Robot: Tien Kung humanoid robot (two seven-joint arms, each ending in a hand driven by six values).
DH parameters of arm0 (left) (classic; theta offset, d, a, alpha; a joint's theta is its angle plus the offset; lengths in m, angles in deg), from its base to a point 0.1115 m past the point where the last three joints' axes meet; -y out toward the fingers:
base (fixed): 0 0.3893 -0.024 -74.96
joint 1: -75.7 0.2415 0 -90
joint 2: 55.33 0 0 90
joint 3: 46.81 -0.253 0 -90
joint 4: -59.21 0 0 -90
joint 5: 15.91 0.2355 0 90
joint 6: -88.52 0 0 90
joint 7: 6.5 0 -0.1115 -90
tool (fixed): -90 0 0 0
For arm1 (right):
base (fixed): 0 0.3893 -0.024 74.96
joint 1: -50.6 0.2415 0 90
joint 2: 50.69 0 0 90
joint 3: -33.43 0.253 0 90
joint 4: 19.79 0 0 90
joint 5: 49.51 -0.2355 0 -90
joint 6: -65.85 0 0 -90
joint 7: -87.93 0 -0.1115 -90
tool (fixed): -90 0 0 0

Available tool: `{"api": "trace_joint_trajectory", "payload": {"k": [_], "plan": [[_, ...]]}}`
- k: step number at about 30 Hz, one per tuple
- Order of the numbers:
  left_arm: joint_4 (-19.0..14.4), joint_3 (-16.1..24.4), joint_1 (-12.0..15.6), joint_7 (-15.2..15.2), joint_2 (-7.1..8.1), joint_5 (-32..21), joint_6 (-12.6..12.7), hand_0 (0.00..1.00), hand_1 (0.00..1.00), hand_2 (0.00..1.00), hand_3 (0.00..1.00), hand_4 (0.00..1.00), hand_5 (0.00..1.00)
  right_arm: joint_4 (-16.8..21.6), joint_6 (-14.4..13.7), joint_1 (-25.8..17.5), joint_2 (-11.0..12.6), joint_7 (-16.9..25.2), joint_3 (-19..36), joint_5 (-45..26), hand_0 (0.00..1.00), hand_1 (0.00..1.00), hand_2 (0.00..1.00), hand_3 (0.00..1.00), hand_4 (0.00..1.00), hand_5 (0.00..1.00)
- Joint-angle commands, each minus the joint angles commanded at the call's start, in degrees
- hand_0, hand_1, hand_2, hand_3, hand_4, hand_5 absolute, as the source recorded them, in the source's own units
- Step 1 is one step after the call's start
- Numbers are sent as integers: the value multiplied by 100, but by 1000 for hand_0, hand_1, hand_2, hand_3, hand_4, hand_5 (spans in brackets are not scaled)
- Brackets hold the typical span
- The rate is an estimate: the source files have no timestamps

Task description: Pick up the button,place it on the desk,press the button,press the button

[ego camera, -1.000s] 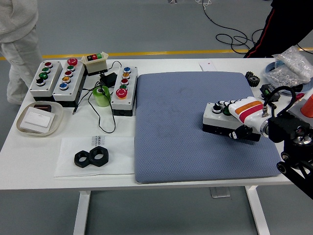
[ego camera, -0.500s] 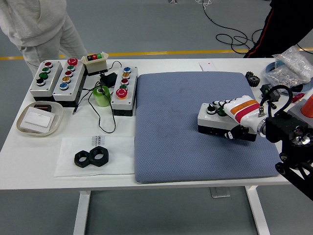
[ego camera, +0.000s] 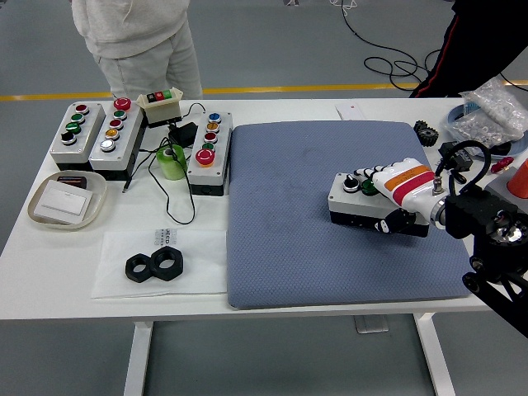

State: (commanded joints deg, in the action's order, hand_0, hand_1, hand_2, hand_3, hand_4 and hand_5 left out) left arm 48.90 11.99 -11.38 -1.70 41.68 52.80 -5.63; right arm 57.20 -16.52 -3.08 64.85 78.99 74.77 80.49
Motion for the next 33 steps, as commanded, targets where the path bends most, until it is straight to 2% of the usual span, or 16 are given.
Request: {"api": "trace_joint_trajectory", "payload": {"k": [33], "plan": [[0, 26, -46, -2, -11, 11, 0, 742, 915, 985, 942, 612, 998, 493, 69, -57, 22, 199, -34, 0, 191, 185, 210, 351, 351, 2]]}}
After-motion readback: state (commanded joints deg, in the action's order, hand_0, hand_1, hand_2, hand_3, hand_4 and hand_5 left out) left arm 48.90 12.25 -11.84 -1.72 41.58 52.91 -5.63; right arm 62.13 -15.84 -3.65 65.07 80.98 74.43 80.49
